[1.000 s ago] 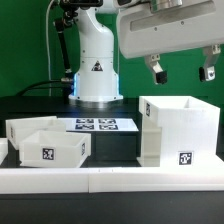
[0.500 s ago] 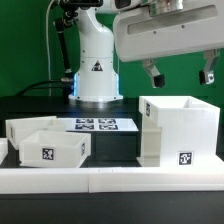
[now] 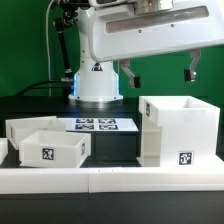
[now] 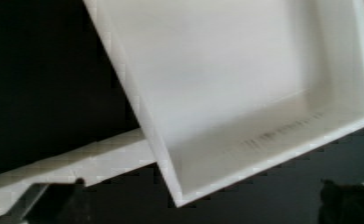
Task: Assemble drawer
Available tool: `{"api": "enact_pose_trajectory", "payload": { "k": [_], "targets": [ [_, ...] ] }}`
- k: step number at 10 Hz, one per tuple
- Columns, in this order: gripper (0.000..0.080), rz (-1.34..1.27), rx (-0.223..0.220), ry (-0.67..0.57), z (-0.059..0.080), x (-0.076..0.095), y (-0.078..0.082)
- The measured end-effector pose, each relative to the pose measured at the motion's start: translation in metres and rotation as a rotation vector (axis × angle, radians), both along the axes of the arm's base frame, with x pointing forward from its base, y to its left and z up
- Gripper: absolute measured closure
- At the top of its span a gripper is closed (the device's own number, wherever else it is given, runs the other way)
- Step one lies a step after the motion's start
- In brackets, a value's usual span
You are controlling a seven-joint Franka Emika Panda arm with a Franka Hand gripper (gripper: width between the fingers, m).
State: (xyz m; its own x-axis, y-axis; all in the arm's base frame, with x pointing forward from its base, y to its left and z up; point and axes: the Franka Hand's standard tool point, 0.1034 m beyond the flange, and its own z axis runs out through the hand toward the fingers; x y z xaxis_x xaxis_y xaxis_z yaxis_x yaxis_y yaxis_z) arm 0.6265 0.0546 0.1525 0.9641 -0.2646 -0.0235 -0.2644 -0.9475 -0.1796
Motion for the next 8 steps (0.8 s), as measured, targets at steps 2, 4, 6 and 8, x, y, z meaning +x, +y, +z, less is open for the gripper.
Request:
{"api": "enact_pose_trajectory", "payload": {
  "k": [2, 4, 6, 8],
  "targets": [
    [0.0151, 0.03, -0.008, 0.006, -0.003, -0.004, -0.019],
    [0.0151, 0.104, -0.051, 0.019, -0.01, -0.028, -0.062],
    [0.0151, 0.165, -0.123, 0.034, -0.025, -0.041, -0.079],
    [0.0151, 0.205, -0.122, 0.018, -0.037, -0.047, -0.093]
  ]
}}
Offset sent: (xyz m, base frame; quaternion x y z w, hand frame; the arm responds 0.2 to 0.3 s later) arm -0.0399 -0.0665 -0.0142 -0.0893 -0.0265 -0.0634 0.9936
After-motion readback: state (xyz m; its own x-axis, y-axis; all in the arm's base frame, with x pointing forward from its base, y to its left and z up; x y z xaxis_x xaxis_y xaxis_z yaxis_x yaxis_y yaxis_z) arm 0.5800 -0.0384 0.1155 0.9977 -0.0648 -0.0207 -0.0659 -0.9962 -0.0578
